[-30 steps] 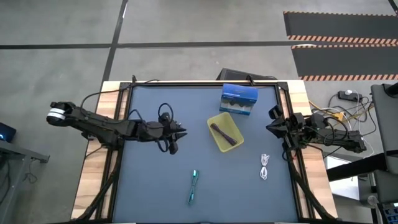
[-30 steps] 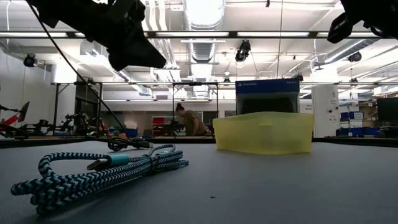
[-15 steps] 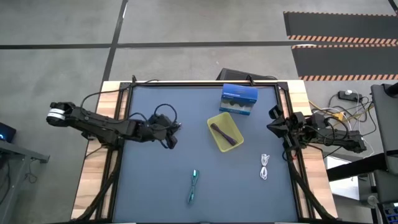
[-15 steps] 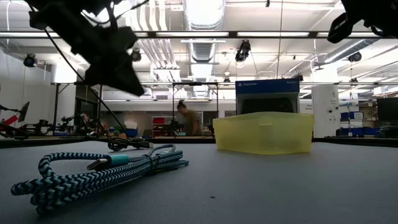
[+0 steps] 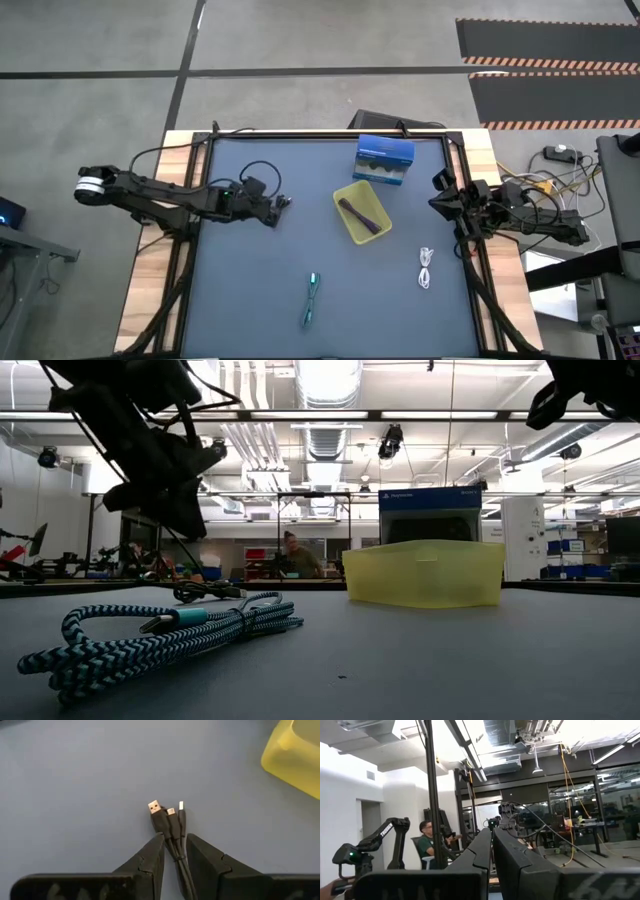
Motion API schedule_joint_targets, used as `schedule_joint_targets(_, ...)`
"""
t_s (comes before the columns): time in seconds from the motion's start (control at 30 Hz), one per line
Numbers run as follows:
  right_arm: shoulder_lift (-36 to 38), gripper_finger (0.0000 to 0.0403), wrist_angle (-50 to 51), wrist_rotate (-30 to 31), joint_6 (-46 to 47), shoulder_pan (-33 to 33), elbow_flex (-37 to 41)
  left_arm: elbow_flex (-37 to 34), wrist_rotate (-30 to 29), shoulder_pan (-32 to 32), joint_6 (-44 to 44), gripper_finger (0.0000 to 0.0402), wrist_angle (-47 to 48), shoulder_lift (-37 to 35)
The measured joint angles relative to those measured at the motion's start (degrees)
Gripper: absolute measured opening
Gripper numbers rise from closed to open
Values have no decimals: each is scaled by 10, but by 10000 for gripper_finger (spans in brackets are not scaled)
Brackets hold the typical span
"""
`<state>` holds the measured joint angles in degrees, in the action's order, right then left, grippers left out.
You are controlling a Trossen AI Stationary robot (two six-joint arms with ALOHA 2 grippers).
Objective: Pick and place USB-C Cables
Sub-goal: Put the white charger cable into the yellow bin
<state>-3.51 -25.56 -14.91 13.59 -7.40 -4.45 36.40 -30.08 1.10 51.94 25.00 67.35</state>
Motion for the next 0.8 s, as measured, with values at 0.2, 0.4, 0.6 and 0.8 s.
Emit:
schedule_joint_targets(0.2, 0, 13, 3, 0, -3, 0, 0, -1, 2, 0, 0, 66, -5, 0)
schedule_joint_targets(0.4, -1, 13, 3, 10, 27, 0, 0, -1, 2, 0, 0, 66, -7, 0)
schedule_joint_targets(0.6, -30, 13, -6, 16, 84, 9, 0, -1, -2, 0, -14, 66, -52, 0)
schedule_joint_targets(0.8, -109, 13, -19, 19, 94, 41, -37, 0, -3, 0, -65, 66, -109, 0)
